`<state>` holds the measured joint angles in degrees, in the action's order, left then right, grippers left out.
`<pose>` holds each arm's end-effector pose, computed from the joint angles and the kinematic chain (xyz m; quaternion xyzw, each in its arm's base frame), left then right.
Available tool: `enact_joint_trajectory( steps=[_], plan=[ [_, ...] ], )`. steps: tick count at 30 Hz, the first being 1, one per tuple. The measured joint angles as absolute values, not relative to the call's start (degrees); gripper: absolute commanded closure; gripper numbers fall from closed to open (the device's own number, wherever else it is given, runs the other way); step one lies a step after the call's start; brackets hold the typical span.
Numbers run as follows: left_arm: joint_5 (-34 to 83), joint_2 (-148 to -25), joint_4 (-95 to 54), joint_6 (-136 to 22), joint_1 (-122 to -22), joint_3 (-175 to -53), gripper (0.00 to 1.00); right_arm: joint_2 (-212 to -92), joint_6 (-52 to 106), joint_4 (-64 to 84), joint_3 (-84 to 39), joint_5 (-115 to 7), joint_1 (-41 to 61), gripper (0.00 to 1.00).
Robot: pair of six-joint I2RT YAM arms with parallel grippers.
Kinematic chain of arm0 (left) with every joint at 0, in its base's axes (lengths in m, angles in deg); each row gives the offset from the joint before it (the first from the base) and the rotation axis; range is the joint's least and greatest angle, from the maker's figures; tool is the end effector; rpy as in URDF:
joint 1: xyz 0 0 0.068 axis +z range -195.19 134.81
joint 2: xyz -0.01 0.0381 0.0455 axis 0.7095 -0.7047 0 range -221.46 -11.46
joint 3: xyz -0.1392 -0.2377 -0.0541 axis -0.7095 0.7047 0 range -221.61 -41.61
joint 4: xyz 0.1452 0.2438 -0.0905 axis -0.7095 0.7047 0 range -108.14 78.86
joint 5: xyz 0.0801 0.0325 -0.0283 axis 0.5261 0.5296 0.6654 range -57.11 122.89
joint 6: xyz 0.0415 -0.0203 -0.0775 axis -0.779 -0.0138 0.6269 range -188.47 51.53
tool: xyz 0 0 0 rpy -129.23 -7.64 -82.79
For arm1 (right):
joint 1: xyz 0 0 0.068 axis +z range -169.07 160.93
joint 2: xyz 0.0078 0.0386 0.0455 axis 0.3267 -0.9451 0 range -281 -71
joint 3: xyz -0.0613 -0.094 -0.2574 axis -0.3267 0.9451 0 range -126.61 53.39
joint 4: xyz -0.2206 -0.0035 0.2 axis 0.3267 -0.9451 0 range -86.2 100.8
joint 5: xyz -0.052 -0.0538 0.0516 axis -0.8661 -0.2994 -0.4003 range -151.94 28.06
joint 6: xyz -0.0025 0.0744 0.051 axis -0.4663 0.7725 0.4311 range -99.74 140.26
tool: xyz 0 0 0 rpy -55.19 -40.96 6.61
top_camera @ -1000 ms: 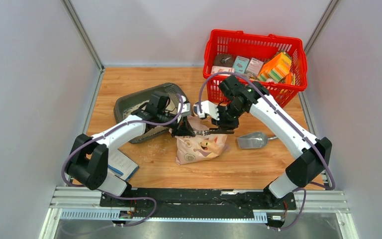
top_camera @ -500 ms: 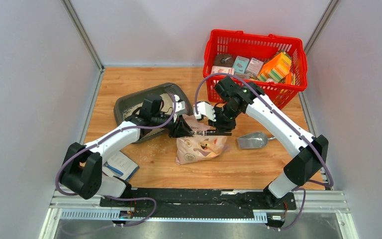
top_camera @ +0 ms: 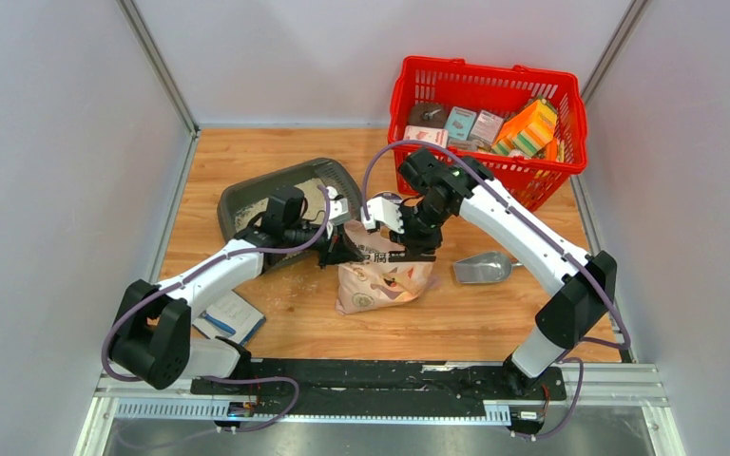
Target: Fill the litter box with clean litter
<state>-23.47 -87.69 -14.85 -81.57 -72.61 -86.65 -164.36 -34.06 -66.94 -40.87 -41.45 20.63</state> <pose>0.2591 -0.2099 0.2152 0.4764 0.6556 -0.4658 0.3552 0.2532 0.2468 0.3041 -0.7290 0.6517 0.1609 0.1344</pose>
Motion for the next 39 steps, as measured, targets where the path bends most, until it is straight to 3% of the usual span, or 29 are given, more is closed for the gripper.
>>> enact_joint_trajectory(
  steps=[33,39],
  plan=[
    [-23.01,-87.64,-23.90,-70.27,-72.53,-83.98,1.00,-169.08,-33.06,-67.14,-43.95,-37.47,21.40,1.00],
    [-22.88,-87.64,-23.87,-70.27,-72.53,-83.96,1.00,-169.28,-32.53,-67.14,-43.97,-37.43,21.37,0.89]
  ],
)
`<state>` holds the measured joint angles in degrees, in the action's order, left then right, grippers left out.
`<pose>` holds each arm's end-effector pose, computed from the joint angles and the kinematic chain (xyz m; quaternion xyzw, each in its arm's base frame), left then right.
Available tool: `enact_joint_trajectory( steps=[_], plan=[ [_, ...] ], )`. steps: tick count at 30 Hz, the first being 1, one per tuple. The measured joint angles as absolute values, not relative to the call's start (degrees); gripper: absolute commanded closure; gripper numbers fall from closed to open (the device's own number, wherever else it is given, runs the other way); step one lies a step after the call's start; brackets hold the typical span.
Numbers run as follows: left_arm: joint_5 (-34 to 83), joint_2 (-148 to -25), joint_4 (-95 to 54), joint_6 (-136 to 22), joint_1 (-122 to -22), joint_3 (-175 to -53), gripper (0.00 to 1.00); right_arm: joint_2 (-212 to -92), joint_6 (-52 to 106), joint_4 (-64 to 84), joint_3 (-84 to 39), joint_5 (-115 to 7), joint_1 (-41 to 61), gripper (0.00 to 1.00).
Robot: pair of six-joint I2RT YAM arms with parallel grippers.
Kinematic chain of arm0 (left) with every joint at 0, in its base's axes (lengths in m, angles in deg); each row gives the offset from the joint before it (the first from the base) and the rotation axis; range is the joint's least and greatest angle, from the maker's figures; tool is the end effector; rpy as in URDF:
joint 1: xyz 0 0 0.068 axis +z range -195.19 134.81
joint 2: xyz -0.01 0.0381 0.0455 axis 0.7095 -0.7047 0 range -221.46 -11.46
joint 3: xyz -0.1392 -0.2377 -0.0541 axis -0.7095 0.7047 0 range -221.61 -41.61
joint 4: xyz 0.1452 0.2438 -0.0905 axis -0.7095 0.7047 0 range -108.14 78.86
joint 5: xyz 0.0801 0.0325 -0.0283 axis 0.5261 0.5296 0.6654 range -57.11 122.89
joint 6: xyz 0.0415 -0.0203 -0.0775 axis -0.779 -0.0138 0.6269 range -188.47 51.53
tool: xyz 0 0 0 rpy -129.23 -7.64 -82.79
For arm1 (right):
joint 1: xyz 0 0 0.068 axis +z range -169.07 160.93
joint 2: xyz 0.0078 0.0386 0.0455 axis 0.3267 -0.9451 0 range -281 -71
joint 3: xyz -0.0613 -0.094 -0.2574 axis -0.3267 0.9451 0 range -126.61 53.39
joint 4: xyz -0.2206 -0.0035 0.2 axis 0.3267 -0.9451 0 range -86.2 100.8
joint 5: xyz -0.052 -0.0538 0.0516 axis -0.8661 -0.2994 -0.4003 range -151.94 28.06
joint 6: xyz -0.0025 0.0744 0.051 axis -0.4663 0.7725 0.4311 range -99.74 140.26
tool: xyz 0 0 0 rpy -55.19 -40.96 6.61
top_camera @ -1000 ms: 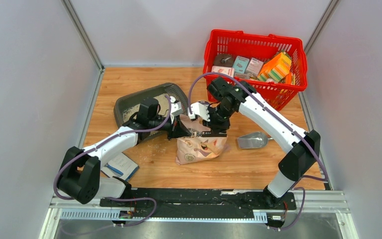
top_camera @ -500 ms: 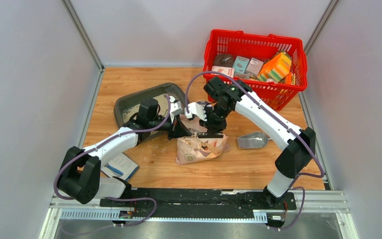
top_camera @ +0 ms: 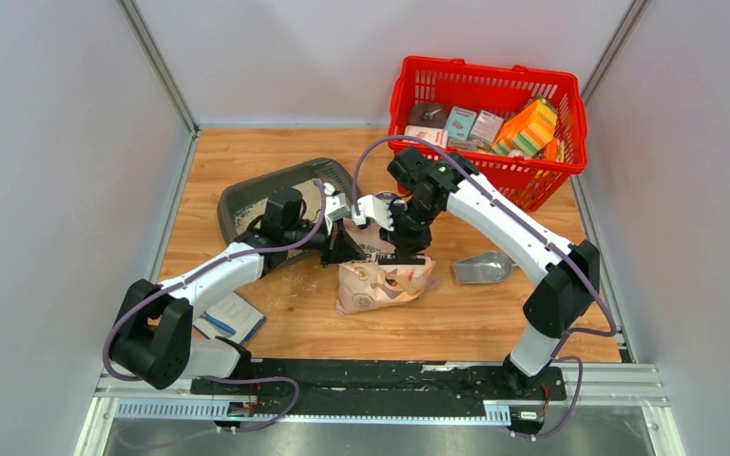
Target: Fill the litter box with clean litter
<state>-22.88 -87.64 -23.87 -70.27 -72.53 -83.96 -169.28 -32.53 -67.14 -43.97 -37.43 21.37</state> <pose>0.2619 -0.2103 0.2136 0.4234 0.6732 -0.4917 0.3547 0.2615 0.2668 0.2938 -0.7210 0.6531 0.1998 0.1171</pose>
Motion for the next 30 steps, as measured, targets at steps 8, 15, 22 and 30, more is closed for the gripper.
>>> enact_joint_trajectory(
  steps=[8,15,22,30],
  plan=[
    [-22.95,-87.64,-24.16,-70.30,-72.37,-83.98,1.00,-169.52,-30.94,-66.68,-43.97,-38.35,21.37,0.60],
    [-23.05,-87.64,-23.79,-71.59,-72.35,-84.02,0.86,-170.68,-29.93,-66.81,-45.37,-40.22,21.20,0.45],
    [-22.53,-87.60,-20.31,-74.19,-72.39,-85.93,0.51,-170.04,-29.17,-67.11,-52.19,-41.16,20.13,0.37],
    [-18.29,-82.75,-6.02,-80.94,-71.35,-94.19,0.32,-165.13,-26.09,-67.05,-53.41,-41.32,13.20,0.00]
  ],
)
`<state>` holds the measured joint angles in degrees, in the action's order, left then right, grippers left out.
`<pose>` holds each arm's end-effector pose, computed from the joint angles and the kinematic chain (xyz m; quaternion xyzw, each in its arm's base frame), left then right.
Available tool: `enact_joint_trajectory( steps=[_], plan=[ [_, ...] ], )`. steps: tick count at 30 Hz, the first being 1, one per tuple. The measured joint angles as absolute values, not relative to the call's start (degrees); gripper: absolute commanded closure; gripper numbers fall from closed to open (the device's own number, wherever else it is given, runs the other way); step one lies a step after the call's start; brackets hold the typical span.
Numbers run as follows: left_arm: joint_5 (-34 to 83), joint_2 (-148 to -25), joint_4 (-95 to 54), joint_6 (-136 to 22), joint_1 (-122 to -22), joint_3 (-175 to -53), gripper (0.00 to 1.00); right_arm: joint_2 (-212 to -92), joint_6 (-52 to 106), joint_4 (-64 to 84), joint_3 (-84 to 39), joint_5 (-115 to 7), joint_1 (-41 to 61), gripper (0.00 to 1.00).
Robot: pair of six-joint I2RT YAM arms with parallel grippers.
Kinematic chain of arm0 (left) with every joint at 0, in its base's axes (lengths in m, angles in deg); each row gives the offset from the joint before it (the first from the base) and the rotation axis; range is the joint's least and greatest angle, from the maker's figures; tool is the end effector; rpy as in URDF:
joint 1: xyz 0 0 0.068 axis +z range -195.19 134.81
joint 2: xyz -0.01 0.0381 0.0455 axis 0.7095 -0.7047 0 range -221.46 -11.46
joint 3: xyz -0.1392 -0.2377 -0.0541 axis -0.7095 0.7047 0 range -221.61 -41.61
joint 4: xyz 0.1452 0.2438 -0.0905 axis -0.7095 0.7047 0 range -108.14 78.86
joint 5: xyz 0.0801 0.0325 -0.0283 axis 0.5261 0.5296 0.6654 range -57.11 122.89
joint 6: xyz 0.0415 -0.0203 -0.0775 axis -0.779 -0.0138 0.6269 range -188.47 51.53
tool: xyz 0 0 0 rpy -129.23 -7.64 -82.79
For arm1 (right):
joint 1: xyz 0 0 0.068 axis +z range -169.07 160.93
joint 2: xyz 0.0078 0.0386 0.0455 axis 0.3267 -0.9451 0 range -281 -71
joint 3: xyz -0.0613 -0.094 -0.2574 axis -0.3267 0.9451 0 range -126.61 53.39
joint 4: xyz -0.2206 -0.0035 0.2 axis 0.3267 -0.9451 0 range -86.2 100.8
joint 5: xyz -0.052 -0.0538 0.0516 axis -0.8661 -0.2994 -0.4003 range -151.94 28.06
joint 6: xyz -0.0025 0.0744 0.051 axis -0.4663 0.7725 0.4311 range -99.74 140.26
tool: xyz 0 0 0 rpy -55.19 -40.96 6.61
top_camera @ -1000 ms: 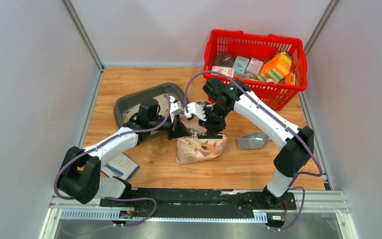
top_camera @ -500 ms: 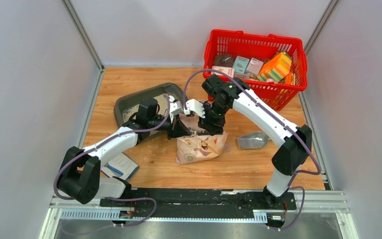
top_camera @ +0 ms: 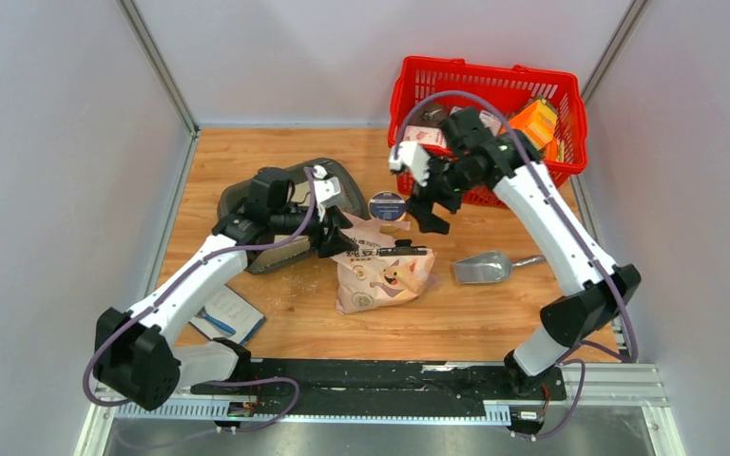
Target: Fill the litter box with clean litter
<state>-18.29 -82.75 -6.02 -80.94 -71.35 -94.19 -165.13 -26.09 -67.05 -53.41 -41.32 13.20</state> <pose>0.2663 -0.2007 0.2734 0.4606 0.6697 -0.4260 0.3973 0.2941 0.2193 0.3701 -0.6385 0.7191 0.1475 0.2313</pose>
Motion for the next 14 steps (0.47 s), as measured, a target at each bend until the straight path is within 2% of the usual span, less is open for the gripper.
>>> enact_joint_trajectory(
  steps=[4,7,10,14],
  plan=[
    [-10.95,-79.36,3.64,-83.89,-69.29,-100.81,0.27,-156.17,-16.25,-58.06,-44.80,-41.80,5.64,0.00],
    [-3.80,-78.27,9.59,-84.98,-67.32,-105.71,0.24,-146.90,-5.58,-45.19,-34.50,-52.03,4.63,0.00],
    [3.74,-76.65,13.50,-85.12,-64.13,-108.02,0.21,-144.91,2.81,-36.43,-32.95,-65.23,5.79,0.00],
    [10.98,-75.49,16.06,-84.63,-61.42,-109.31,0.20,-145.39,7.51,-28.30,-31.73,-76.64,6.03,0.00]
  ],
)
